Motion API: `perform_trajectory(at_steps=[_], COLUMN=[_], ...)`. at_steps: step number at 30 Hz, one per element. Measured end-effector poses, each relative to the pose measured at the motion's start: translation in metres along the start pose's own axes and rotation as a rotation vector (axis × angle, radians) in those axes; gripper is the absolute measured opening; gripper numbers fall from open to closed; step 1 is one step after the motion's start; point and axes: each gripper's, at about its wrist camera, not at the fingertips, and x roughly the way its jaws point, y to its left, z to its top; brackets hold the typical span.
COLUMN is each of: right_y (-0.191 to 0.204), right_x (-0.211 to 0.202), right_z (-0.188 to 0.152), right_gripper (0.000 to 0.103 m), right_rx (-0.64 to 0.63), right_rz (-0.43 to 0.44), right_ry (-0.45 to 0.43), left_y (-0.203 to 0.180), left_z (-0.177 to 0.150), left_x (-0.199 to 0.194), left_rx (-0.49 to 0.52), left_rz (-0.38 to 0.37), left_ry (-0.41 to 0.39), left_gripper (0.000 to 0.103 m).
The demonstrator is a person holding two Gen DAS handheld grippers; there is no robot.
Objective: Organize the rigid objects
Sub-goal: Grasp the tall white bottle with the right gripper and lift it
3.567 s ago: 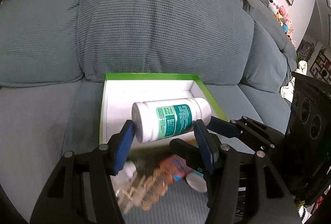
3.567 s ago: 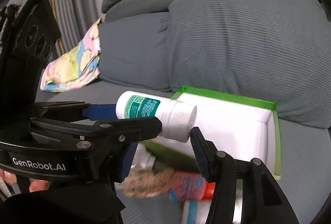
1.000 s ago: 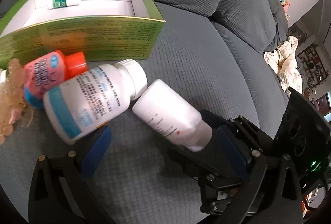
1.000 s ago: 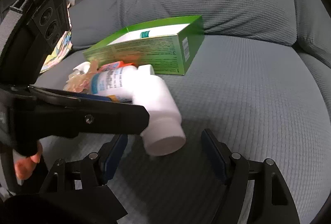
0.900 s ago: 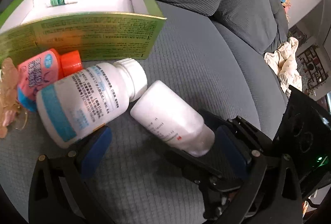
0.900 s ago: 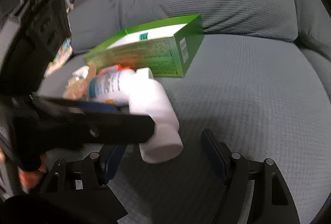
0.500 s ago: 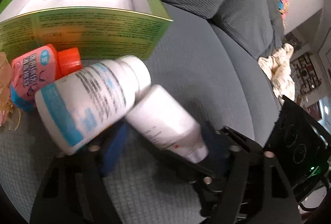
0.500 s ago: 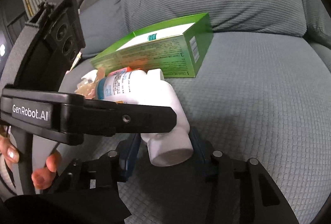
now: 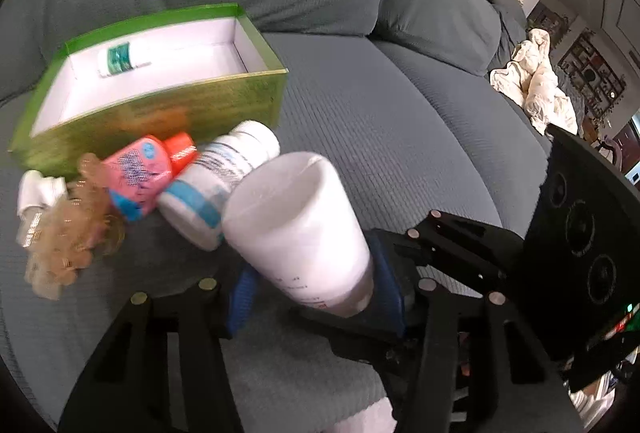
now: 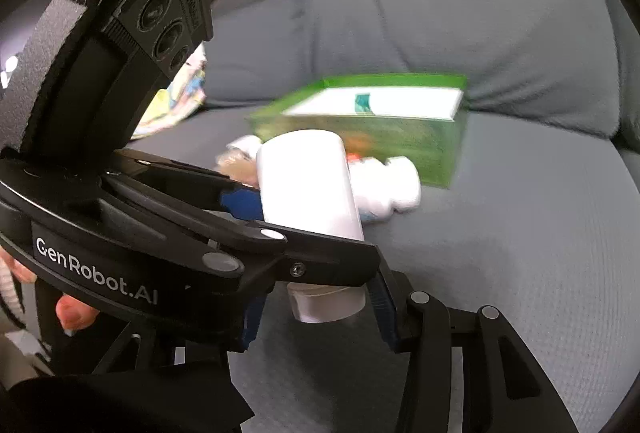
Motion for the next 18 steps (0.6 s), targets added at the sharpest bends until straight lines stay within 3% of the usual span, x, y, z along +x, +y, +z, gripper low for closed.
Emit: perform_trajectory(at_steps=[7,18], right_y=[0.033,0.064], right_x=[0.003,0.026], right_z=[0.025,0.078], right_gripper=[0.049,0.049], right_rx=[-0.044,-0.137], right_rz=[0.032,0.062], right_ry=[-0.033,-0.039], left_y=[0.014,0.054], left_z=[-0.001,0.015], left_x=[-0.037,-0.079], left_rx=[0.028,-0.021], left_rz=[0.051,0.077], left_ry=[-0.065,-0.167], left_gripper=[0.051,0.051])
